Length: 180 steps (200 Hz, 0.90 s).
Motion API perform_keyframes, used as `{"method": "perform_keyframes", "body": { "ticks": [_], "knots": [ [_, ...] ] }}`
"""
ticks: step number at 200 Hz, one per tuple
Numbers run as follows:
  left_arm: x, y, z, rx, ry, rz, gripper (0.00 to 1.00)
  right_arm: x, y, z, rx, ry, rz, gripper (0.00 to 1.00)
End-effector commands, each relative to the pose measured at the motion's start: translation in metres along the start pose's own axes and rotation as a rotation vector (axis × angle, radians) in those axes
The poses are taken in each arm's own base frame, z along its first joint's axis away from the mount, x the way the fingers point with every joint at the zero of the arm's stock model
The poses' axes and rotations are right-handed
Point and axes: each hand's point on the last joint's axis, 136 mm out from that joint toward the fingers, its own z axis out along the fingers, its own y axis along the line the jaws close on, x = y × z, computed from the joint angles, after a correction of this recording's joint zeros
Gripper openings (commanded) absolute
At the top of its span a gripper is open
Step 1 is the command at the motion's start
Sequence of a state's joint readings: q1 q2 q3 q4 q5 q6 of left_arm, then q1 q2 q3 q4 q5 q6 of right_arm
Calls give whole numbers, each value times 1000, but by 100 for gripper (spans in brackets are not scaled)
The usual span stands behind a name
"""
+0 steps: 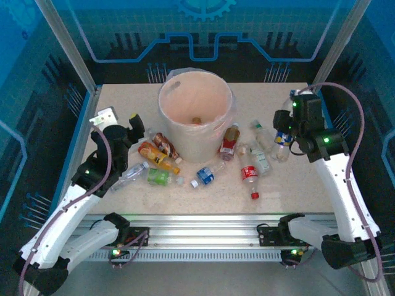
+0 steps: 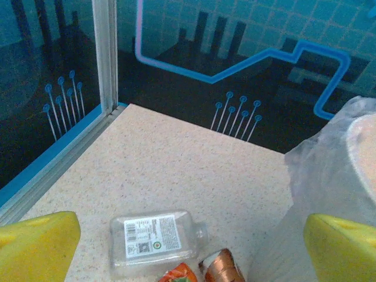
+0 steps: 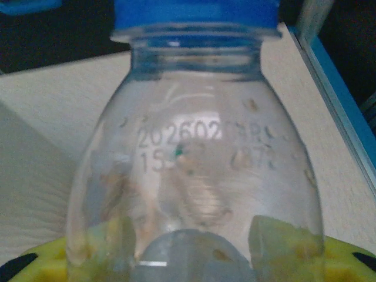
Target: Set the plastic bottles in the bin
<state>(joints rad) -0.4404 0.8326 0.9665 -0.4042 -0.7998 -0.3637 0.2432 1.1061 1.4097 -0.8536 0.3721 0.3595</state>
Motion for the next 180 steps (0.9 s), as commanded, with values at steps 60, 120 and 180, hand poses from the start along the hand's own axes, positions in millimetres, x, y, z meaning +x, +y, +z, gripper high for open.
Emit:
{"method": "perform_keyframes", "body": {
  "ticks": [60,120,180],
  "knots": [
    [29,15,9,-71,56,-8,99,-128,136,-68,-309,-419,-225,34],
    [34,13,8,-53,75,-37,99,-162,233,-65,-531,-543,-341,36],
    [35,11,7,-41,85,-46,99,-153,294,-28,-658,-488,-395,36]
  ]
}}
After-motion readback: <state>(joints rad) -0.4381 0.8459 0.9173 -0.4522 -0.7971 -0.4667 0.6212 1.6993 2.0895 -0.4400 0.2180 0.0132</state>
